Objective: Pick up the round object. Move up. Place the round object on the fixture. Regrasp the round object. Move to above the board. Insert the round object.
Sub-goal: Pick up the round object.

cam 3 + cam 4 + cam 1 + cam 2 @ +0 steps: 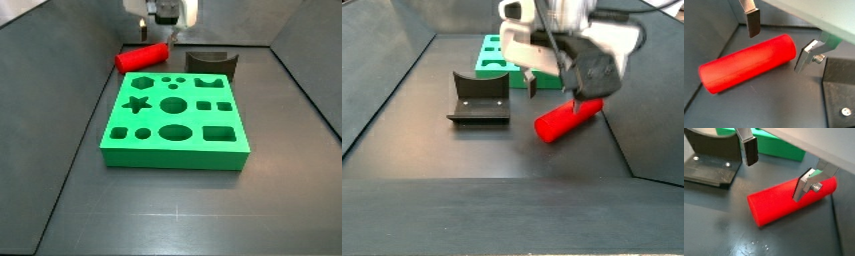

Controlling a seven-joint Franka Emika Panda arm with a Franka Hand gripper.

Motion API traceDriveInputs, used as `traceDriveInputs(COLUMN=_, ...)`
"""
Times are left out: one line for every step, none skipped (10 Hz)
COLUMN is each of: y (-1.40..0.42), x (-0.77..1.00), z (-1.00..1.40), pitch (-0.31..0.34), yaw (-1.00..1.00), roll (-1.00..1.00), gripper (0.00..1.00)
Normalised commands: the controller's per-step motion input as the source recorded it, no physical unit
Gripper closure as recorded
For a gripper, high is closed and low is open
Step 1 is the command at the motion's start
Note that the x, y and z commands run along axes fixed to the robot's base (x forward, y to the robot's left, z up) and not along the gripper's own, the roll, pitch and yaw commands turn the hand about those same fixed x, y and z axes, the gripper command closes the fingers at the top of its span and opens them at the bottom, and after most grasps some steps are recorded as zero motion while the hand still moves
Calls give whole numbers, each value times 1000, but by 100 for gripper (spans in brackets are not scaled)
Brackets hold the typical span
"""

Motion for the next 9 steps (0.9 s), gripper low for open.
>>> traceDriveInputs(y=231, x=0, z=-514, pitch=0, yaw=-366, roll=-296, gripper=0)
traceDriveInputs(y=249, x=0, z=-460, pitch=0, yaw=-343, roll=-327, gripper=0)
traceDriveInputs(y=260, x=0, z=-397, pitch=0, yaw=-314, roll=-340, gripper=0)
traceDriveInputs(y=257, x=0, z=-309, pitch=0, yaw=-291, roll=-330, gripper=0)
traceDriveInputs(y=243, x=0, z=-129, pitch=0, yaw=-214, roll=-283, gripper=0)
traceDriveInputs(y=189, x=0, z=-180, pitch=-17, yaw=-137, roll=-254, gripper=0)
traceDriveInputs(y=129, x=-26, z=-194, pitch=-27, yaw=-123, roll=-194, gripper=0)
traceDriveInputs(y=11, x=-3, z=-134, pitch=-69, yaw=0, roll=-127, gripper=0)
traceDriveInputs(y=0, x=0, z=0, pitch=19, yaw=0, roll=33, gripper=0)
